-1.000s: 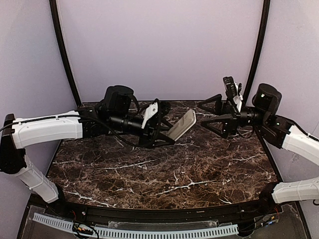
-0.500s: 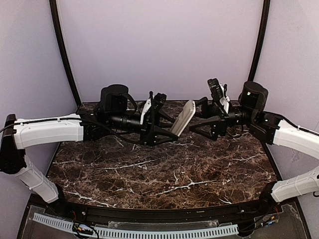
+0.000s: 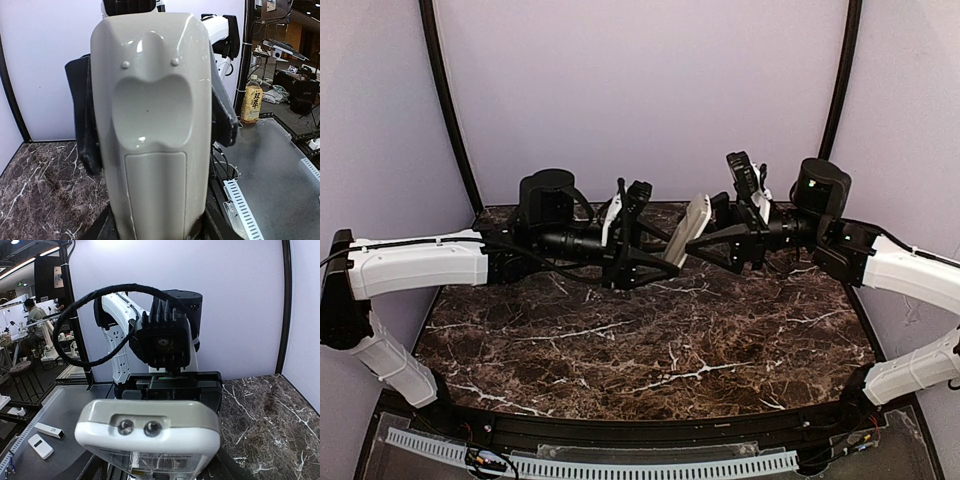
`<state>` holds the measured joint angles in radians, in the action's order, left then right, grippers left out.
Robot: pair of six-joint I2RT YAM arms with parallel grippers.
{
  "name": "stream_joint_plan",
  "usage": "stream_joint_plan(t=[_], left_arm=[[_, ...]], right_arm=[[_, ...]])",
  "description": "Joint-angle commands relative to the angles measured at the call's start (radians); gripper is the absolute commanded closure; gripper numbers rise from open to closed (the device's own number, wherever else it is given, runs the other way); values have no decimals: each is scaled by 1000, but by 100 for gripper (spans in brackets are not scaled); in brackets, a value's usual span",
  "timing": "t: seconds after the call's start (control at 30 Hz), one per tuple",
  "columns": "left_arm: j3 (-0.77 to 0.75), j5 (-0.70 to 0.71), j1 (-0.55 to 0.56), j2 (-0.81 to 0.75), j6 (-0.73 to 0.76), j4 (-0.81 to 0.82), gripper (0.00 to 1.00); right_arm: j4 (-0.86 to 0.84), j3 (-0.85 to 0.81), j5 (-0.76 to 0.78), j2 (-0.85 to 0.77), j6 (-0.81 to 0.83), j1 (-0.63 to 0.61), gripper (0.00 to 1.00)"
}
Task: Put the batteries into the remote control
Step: Pass from the left arm to the right
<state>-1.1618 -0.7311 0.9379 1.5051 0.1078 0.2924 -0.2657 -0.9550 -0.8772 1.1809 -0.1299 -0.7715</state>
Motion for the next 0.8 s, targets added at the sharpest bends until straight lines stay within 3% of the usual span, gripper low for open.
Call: stream_joint_plan(t=[0.0, 0.2, 0.27, 0.37, 0.4, 0.6, 0.77], left_arm=[[15, 17, -3, -11, -16, 38, 69], [15, 42, -3, -11, -9, 20, 65], [14, 52, -2, -15, -5, 3, 48], [38, 98, -7, -39, 3, -25, 7], [45, 109, -11, -58, 3, -33, 4], [106, 254, -94, -176, -17, -175, 1], [130, 473, -137, -240, -41, -266, 1]], right_arm=[[-19, -31, 19, 8, 5, -9, 41], [10, -46, 9, 19, 4, -9, 57], [19, -48, 14, 19, 4, -9, 60], [47, -53, 55, 15, 7, -4, 62], [72, -60, 74, 20, 10, -3, 62], [342, -170, 265, 131, 31, 34, 63], [635, -320, 493, 316, 32, 74, 64]])
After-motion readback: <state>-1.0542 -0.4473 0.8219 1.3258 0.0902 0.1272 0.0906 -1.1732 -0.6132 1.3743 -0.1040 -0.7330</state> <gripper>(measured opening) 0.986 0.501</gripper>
